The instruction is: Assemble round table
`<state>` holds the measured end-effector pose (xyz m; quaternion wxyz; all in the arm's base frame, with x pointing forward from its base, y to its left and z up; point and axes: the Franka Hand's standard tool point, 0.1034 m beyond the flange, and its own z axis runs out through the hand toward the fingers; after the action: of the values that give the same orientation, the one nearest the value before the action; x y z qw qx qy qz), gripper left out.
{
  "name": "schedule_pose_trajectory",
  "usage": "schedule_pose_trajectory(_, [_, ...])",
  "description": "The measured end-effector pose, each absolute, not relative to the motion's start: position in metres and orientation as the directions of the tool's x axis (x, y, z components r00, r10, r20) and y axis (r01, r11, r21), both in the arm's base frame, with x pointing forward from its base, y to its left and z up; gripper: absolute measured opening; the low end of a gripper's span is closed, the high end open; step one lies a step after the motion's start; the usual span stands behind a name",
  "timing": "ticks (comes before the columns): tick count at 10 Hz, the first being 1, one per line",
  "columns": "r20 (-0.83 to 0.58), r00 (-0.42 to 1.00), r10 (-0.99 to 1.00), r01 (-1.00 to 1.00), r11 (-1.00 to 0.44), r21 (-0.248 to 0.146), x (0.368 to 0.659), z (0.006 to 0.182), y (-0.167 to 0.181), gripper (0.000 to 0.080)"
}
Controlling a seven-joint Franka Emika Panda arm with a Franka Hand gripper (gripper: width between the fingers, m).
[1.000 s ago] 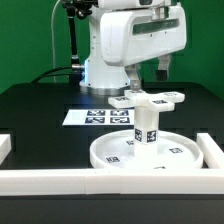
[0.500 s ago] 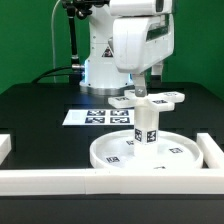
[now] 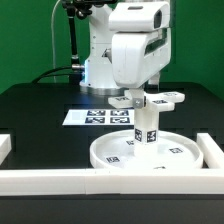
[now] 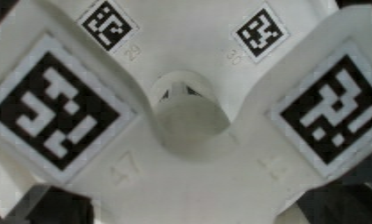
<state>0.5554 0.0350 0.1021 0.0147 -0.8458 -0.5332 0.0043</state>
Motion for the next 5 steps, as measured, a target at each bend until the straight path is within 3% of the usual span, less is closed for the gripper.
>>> schedule_pose_trajectory(3, [-0.002, 0.420, 0.907, 0.907, -0.420, -0.027, 0.5545, 0.1003, 0.0392, 0.0629])
schedule_pose_trajectory(4, [-0.002, 0.423, 0.906, 0.906, -0.423, -0.027, 0.5545, 0.1002, 0.0376, 0.0500])
schedule_pose_trajectory(5, [-0.002, 0.424, 0.906, 0.905, -0.424, -0.028, 0.5545, 0.1002, 0.0371, 0.0500])
